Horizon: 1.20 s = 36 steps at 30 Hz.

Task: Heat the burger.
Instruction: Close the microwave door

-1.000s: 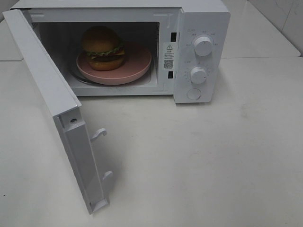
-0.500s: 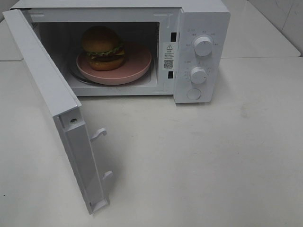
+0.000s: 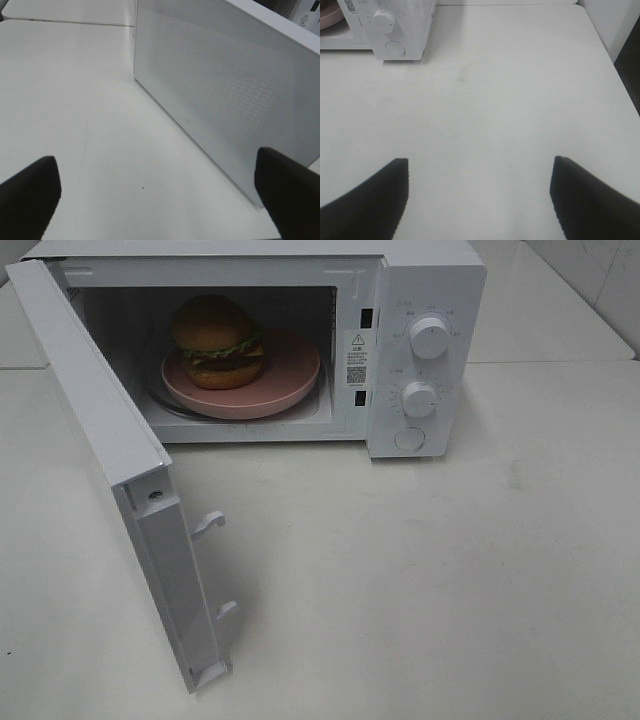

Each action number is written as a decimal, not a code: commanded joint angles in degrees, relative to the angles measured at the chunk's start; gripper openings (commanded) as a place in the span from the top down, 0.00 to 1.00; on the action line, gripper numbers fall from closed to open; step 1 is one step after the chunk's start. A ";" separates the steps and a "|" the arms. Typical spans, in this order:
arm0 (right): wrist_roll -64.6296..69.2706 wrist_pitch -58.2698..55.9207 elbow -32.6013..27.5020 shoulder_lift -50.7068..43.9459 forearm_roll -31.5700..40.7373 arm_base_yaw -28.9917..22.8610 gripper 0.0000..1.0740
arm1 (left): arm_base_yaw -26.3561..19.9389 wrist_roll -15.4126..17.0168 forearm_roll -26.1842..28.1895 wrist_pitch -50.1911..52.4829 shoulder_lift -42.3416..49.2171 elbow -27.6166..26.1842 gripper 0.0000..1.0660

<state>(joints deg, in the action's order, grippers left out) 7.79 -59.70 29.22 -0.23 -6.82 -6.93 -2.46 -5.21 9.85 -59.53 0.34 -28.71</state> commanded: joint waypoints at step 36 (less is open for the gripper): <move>0.29 0.11 0.00 -1.55 0.06 0.23 0.29 | 0.17 -4.98 2.58 65.15 -39.25 12.95 1.00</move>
<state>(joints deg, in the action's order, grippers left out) 7.79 -59.70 29.22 -0.23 -6.82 -6.93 -2.46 -9.85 11.69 -1.66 -37.76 -17.02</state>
